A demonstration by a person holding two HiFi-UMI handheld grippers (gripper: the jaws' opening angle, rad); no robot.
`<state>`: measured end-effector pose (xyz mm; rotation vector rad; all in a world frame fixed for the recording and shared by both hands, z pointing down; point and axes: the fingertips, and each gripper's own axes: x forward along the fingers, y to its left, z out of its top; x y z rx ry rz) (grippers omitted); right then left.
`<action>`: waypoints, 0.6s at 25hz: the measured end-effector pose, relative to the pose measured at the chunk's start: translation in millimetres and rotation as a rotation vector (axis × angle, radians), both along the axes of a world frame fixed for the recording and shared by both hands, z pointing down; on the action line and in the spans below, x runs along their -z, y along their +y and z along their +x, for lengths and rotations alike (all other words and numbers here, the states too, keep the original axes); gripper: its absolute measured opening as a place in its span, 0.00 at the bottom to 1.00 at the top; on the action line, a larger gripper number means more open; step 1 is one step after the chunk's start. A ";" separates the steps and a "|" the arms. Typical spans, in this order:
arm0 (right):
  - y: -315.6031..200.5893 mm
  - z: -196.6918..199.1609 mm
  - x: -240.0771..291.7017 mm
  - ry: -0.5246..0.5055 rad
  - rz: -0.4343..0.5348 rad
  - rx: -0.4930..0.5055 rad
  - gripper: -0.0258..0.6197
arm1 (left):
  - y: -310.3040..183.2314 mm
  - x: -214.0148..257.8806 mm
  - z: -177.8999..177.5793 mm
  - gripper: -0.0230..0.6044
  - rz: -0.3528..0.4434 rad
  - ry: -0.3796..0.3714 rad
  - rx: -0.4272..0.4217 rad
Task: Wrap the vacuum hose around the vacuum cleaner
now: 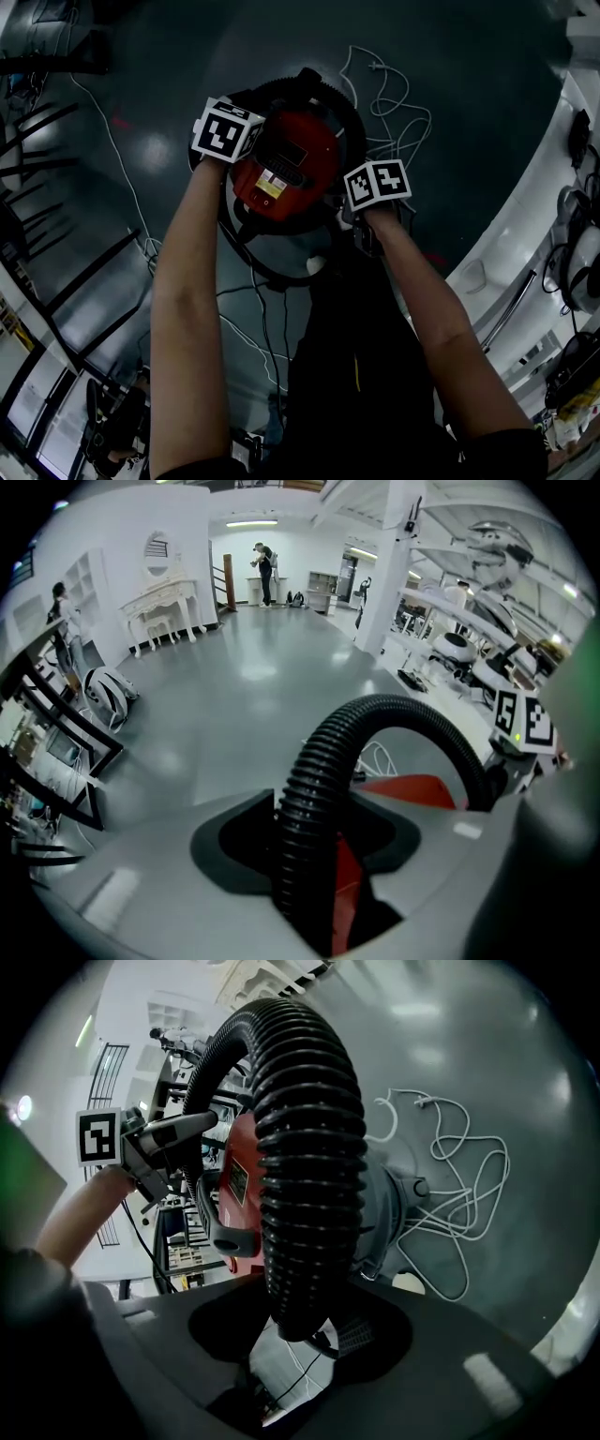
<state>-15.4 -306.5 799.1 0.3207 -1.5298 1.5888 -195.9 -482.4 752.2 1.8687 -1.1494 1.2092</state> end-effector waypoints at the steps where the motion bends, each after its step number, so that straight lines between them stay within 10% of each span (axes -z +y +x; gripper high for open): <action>1: -0.9 -0.5 -1.0 0.001 0.003 0.006 0.33 | -0.8 -3.0 -2.1 0.37 -0.007 -0.008 0.002; 15: -4.1 2.3 -23.5 0.047 0.008 0.077 0.36 | -8.9 -42.2 -10.5 0.39 -0.056 -0.078 -0.011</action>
